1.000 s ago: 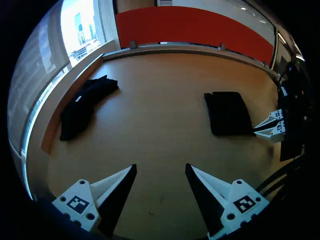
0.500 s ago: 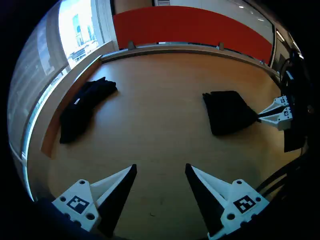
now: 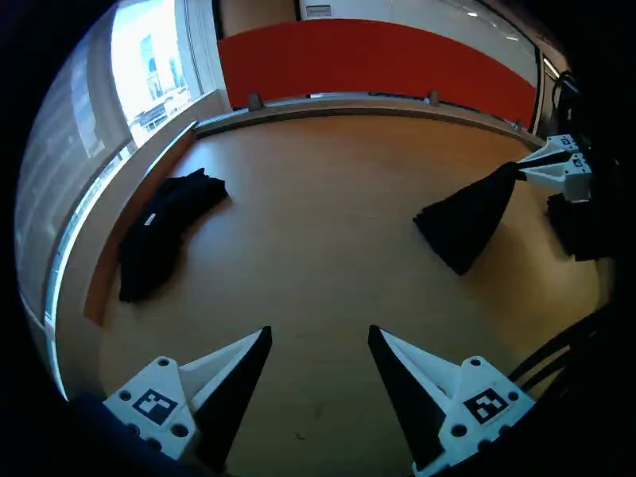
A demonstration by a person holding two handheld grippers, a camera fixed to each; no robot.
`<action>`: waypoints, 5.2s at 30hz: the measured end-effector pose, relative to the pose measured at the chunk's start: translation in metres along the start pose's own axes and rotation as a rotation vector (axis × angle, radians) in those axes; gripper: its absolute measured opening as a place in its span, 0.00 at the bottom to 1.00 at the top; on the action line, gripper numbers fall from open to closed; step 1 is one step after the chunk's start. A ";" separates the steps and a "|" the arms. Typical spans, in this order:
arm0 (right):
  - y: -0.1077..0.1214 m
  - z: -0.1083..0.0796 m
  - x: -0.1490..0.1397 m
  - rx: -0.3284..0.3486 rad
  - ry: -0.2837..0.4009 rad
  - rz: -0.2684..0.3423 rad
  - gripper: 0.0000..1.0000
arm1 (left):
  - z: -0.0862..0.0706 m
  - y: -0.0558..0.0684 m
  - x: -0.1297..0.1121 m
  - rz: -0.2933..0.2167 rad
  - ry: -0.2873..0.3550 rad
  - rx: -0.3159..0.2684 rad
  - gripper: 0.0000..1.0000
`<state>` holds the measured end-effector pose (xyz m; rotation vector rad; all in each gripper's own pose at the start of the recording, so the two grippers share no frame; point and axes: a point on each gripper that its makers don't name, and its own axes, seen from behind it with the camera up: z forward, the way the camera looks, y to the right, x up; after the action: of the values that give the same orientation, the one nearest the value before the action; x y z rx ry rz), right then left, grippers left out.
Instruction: Fold towel
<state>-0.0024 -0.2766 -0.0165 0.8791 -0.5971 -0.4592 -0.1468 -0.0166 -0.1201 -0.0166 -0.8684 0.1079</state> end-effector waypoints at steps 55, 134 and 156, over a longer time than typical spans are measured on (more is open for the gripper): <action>0.224 -0.168 -0.078 -0.345 -0.030 0.163 0.03 | 0.011 0.024 0.027 0.071 0.002 -0.003 0.90; 0.222 -0.308 -0.340 -0.598 -0.325 0.484 0.03 | 0.002 0.045 0.040 0.163 0.000 -0.019 0.90; 0.201 -0.289 -0.409 -0.597 -0.427 0.618 0.02 | 0.000 0.043 0.043 0.173 0.001 -0.011 0.90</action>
<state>-0.0936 0.2460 -0.1147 -0.0009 -1.0110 -0.2303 -0.1229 0.0306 -0.0898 -0.1020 -0.8658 0.2651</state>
